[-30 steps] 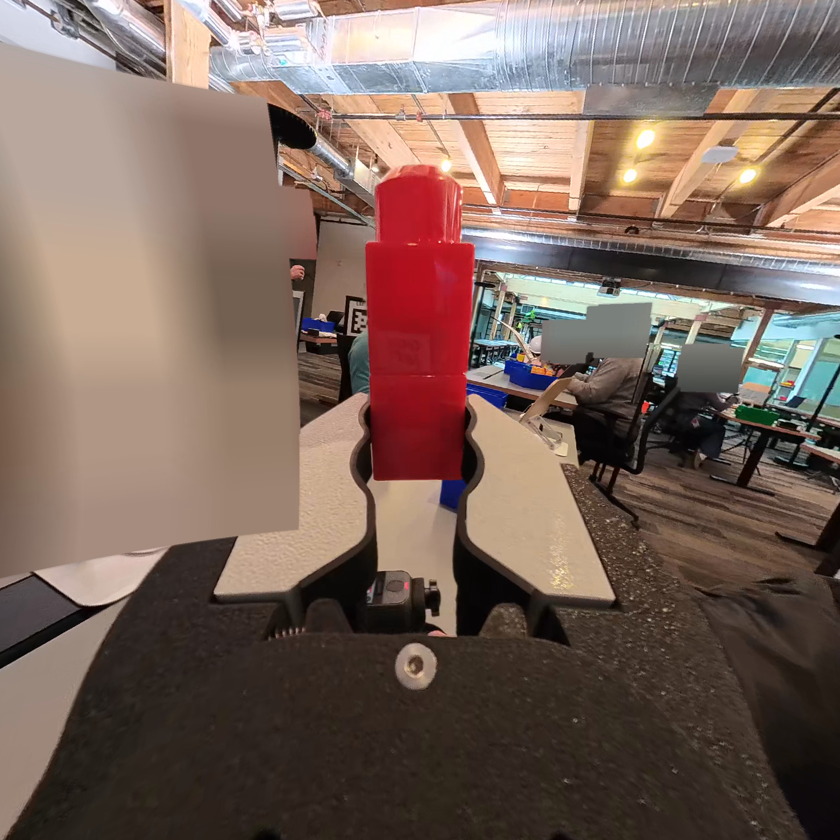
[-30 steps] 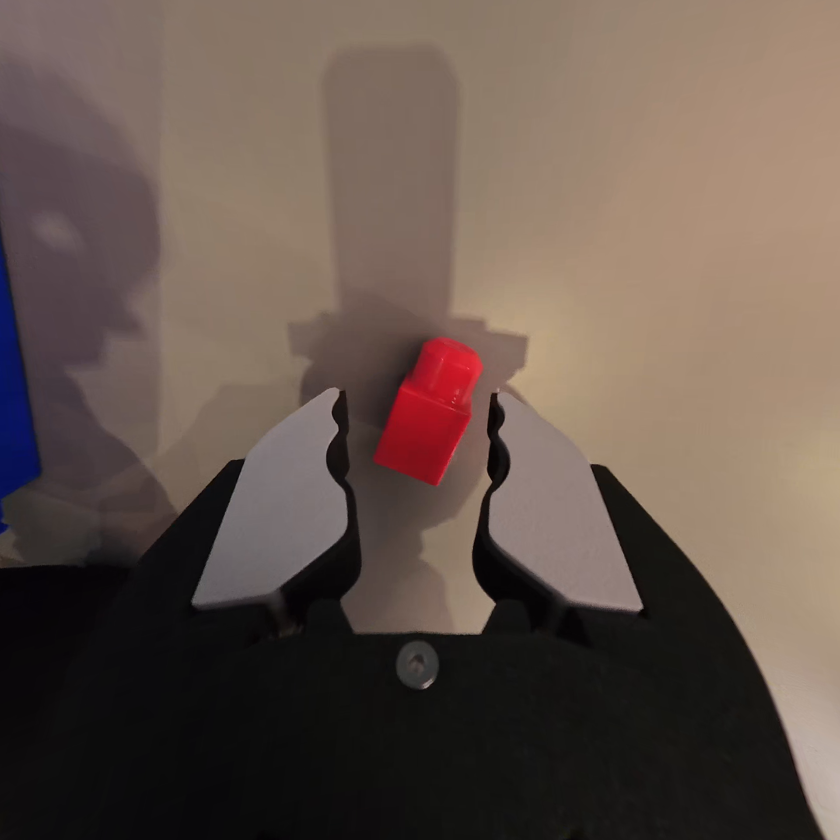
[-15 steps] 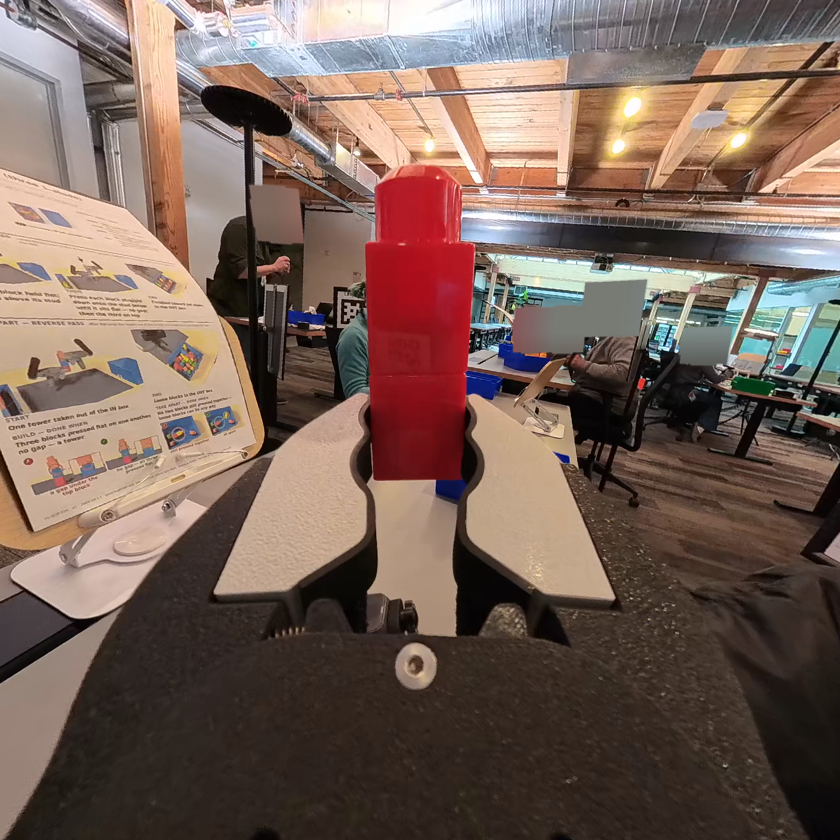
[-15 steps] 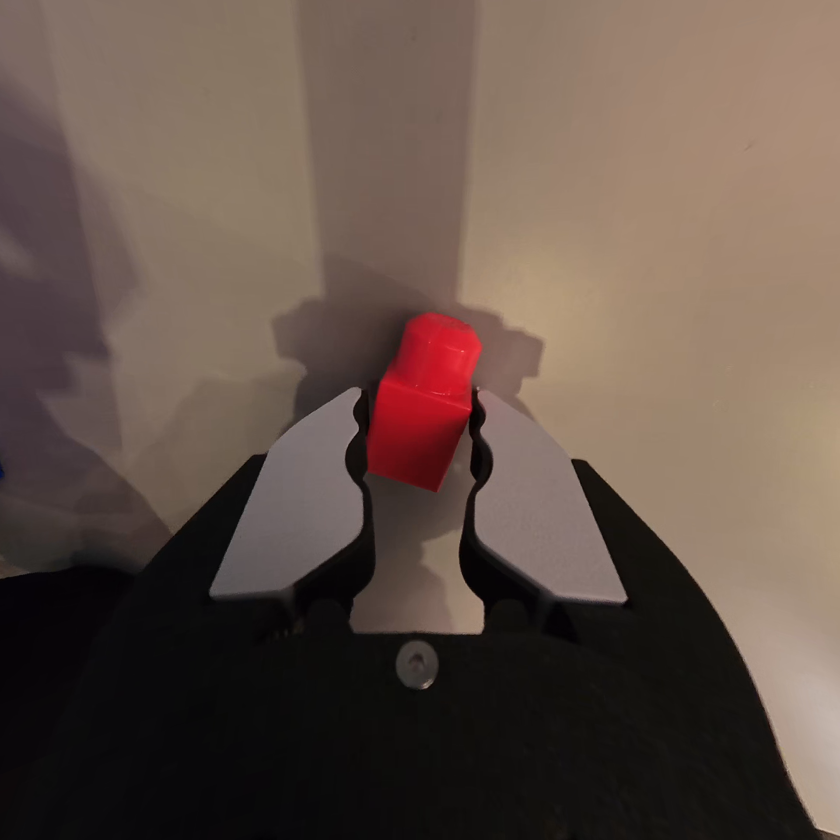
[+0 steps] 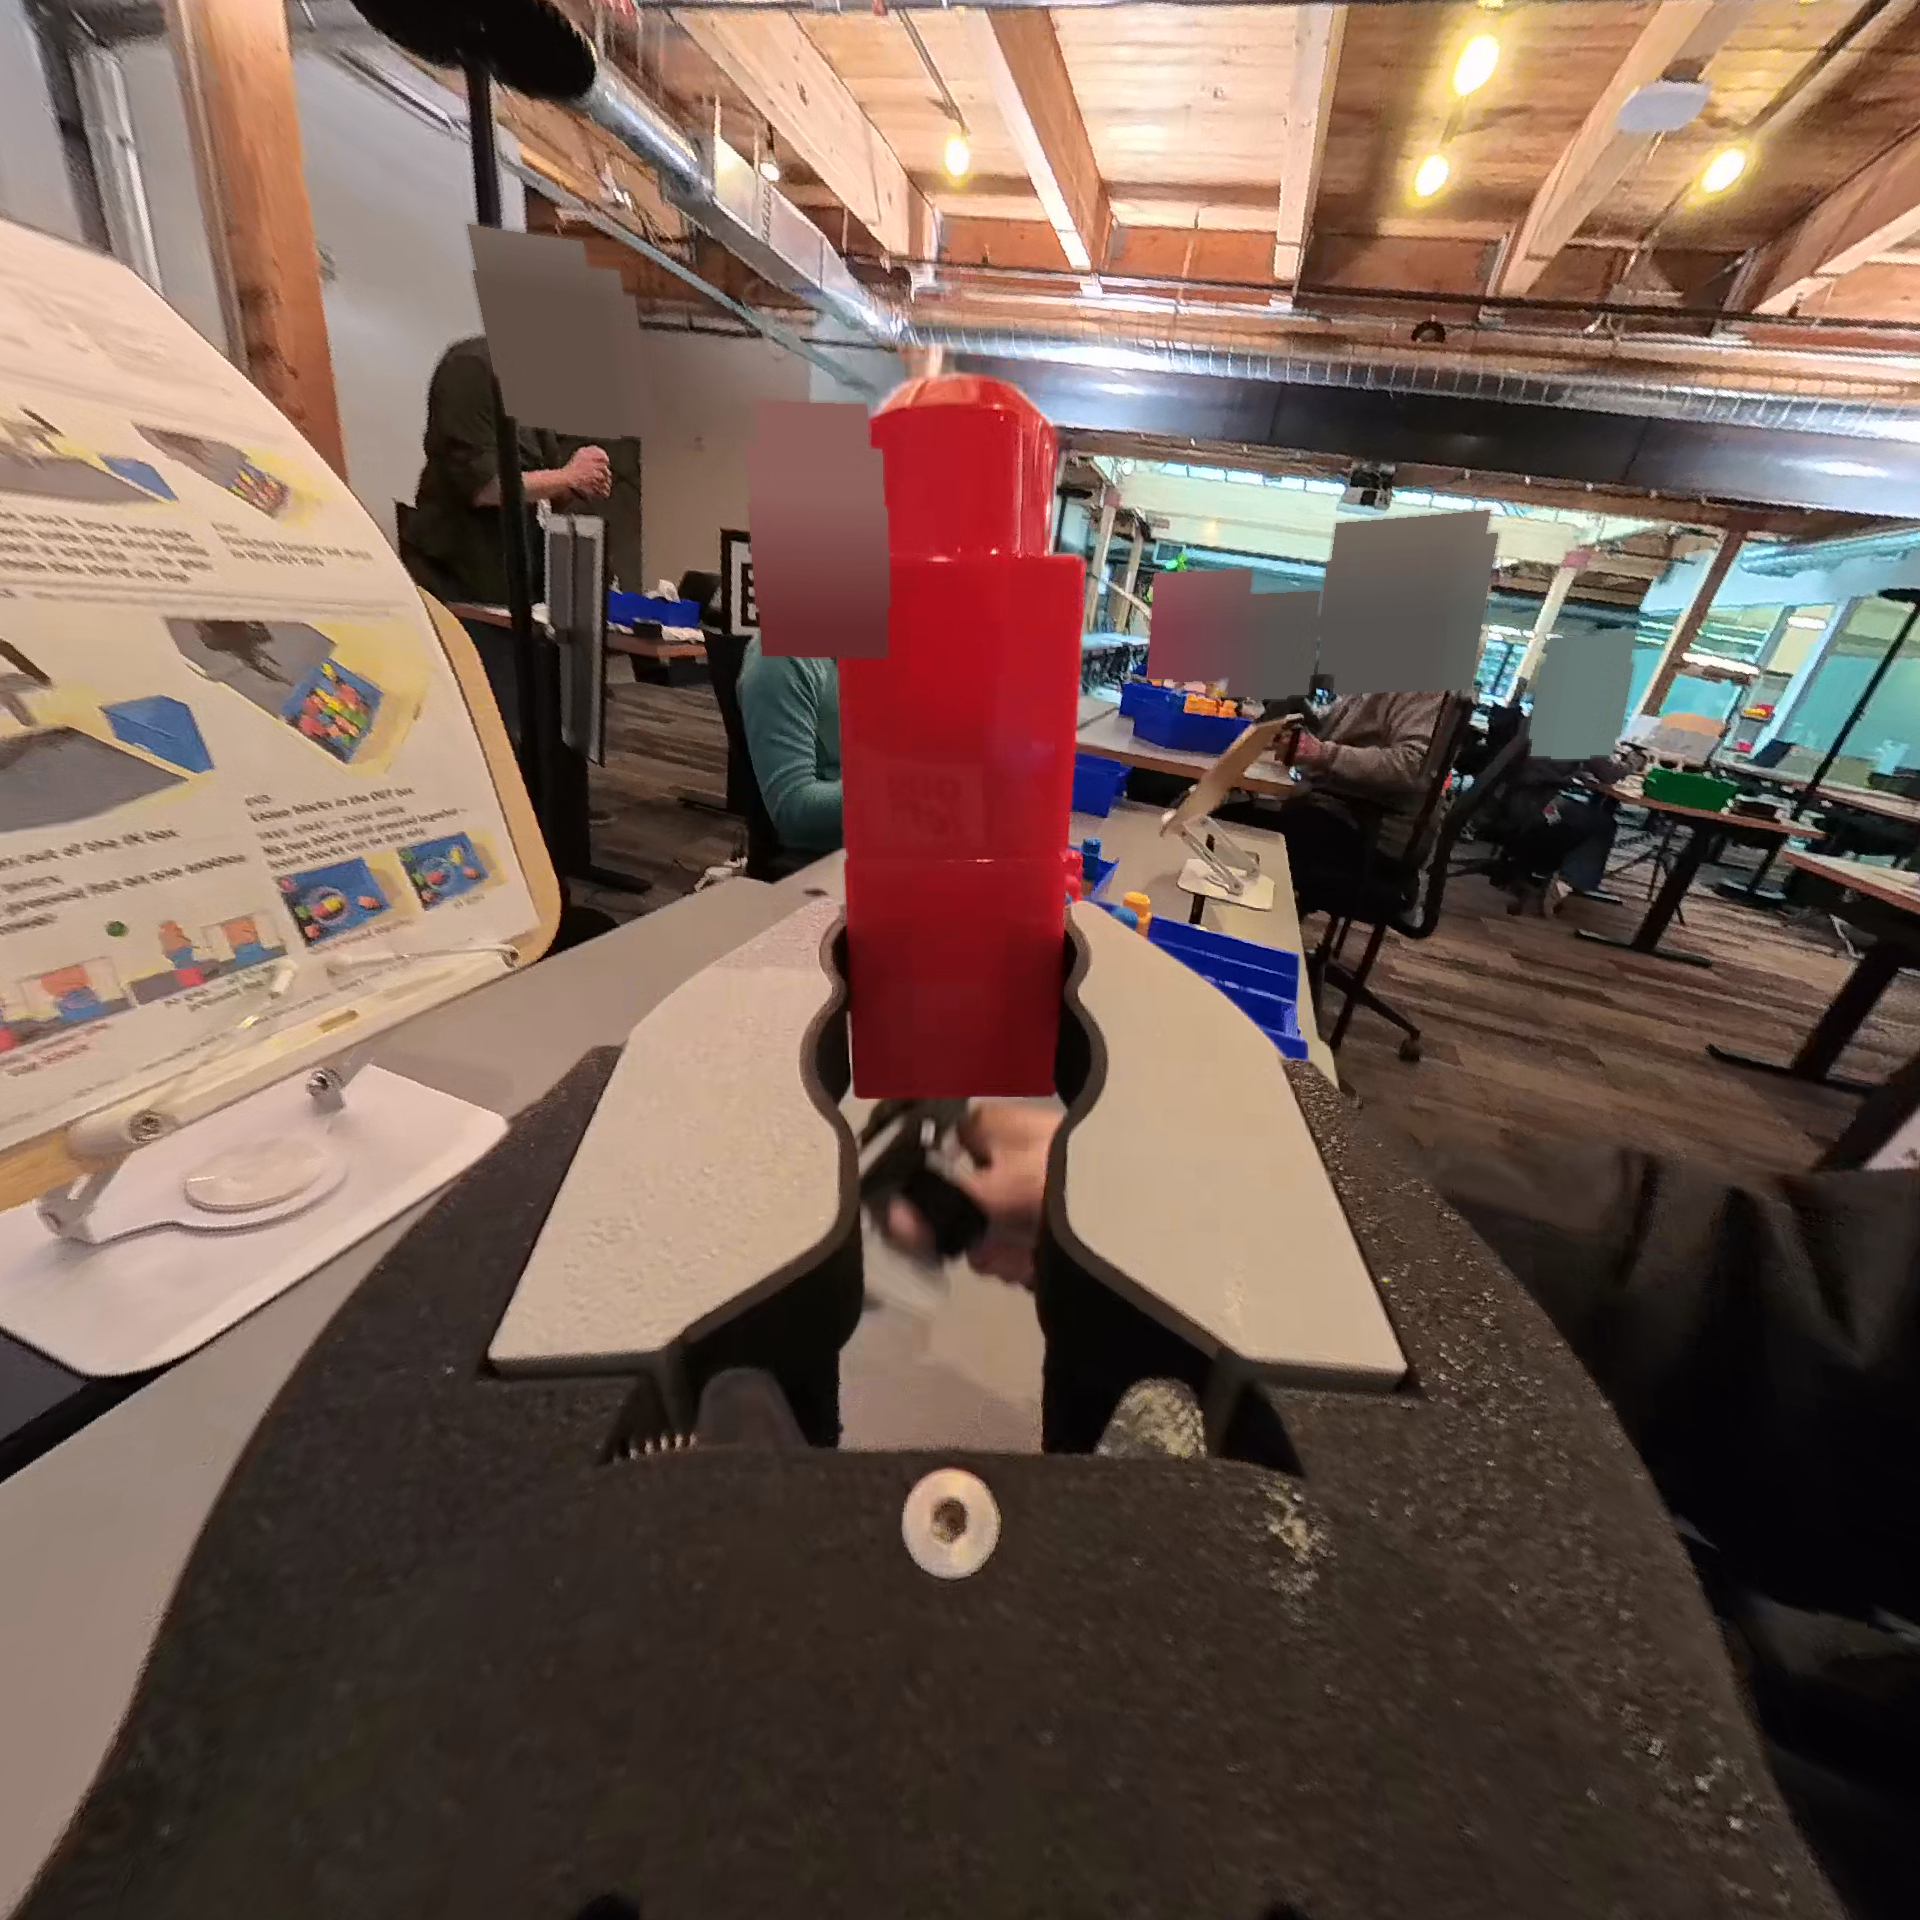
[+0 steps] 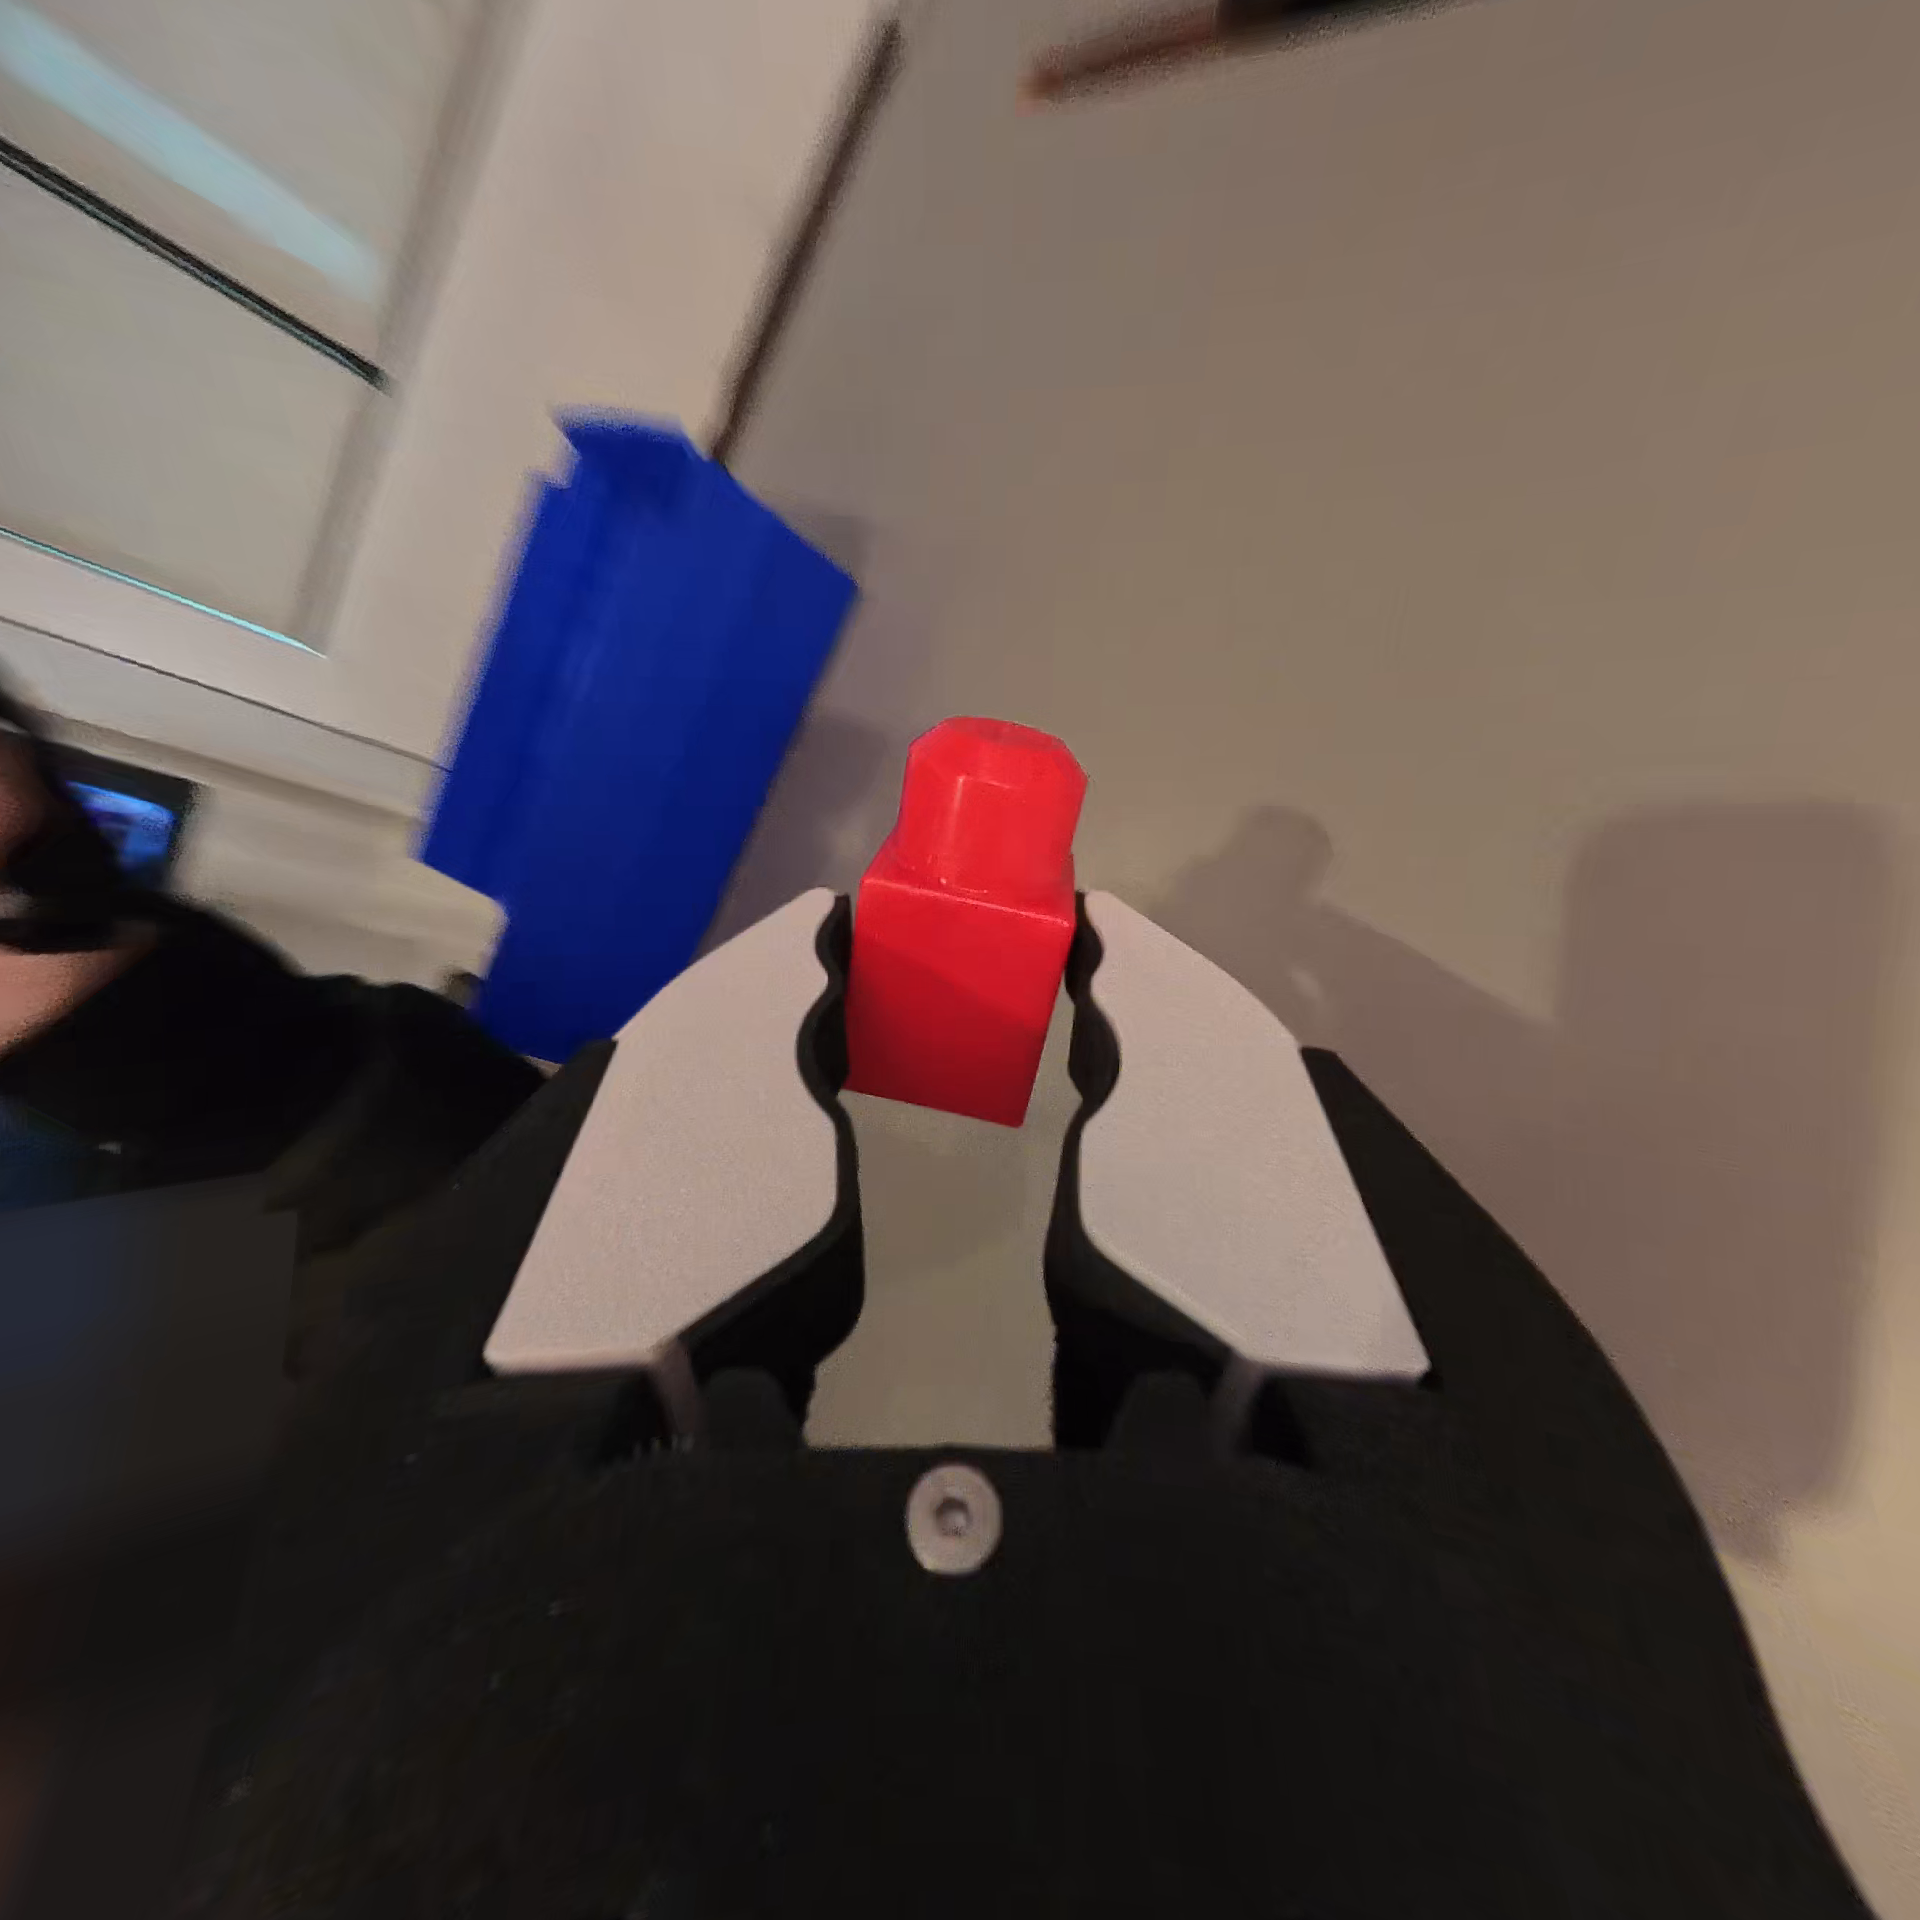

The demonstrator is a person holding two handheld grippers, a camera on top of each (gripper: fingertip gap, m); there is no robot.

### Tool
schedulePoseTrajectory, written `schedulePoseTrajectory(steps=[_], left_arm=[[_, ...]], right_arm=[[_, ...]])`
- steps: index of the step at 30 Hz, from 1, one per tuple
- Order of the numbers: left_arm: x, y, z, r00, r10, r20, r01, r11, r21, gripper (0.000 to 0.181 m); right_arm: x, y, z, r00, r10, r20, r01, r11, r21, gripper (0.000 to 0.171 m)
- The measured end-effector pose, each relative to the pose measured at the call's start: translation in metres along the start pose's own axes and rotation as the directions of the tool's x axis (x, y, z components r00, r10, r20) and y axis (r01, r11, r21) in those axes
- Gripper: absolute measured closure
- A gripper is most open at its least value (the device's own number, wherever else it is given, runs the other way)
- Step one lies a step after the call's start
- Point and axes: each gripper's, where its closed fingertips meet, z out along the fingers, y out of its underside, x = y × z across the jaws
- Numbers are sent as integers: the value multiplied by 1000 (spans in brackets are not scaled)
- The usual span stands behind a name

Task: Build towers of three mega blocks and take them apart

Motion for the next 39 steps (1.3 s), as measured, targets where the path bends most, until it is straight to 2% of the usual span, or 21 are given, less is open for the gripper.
schedulePoseTrajectory(steps=[3, 7, 11, 14, 16, 21, 26, 32, 39], left_arm=[[-3, 17, 24, 1000, -13, -21, 12, 999, -42, 145], [8, 38, 54, 991, -42, -127, 34, 997, -71, 146], [22, 53, 76, 965, -67, -254, 54, 997, -59, 146], [25, 64, 89, 947, -97, -307, 88, 995, -43, 145], [24, 74, 97, 943, -99, -318, 90, 995, -42, 145], [23, 107, 120, 946, -108, -305, 78, 991, -109, 146], [32, 126, 134, 943, -110, -314, 66, 987, -148, 146], [36, 124, 136, 951, -74, -299, 40, 992, -118, 146], [43, 121, 135, 945, -81, -318, 49, 993, -109, 146]], right_arm=[[-3, -48, -60, 980, -75, 184, 26, 966, 256, 133], [-49, -86, -122, 897, -365, 249, 226, 864, 449, 133], [-97, -97, -171, 777, -550, 308, 313, 760, 569, 133], [-118, -95, -200, 696, -650, 305, 355, 681, 641, 133], [-124, -91, -213, 654, -683, 326, 354, 657, 665, 133], [-125, -90, -220, 602, -665, 442, 291, 698, 654, 133], [-123, -91, -215, 582, -678, 450, 320, 699, 639, 133], [-130, -81, -207, 536, -683, 497, 350, 715, 605, 134], [-134, -76, -202, 532, -713, 456, 402, 687, 605, 134]])
